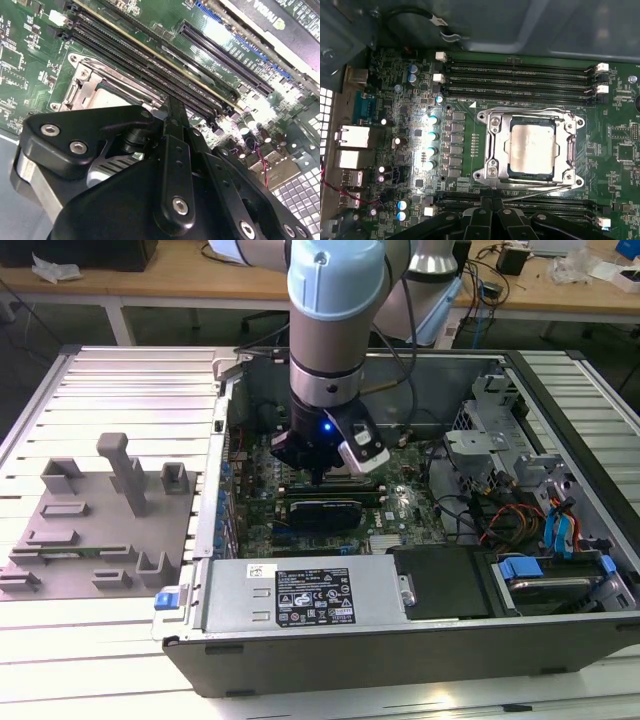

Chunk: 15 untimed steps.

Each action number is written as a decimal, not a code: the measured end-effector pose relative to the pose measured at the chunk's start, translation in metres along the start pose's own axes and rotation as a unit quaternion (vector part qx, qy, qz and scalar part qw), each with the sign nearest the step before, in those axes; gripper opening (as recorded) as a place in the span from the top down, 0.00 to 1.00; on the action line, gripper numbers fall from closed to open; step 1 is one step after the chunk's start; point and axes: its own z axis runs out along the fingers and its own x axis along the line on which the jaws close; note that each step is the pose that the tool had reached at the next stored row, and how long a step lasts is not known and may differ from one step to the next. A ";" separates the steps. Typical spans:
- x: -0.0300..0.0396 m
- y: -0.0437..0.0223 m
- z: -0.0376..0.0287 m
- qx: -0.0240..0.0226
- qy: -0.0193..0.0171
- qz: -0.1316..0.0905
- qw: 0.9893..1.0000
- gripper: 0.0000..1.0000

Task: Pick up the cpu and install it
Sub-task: 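Install the second cpu locking lever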

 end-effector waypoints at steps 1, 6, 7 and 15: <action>0.0000 -0.0003 0.0001 -0.002 0.000 0.001 1.000 0.89; 0.0002 -0.0021 0.0024 -0.014 -0.002 0.008 1.000 0.89; 0.0002 -0.0023 0.0028 -0.015 -0.002 0.010 1.000 0.89; 0.0008 -0.0036 0.0081 -0.022 -0.005 0.049 0.999 0.89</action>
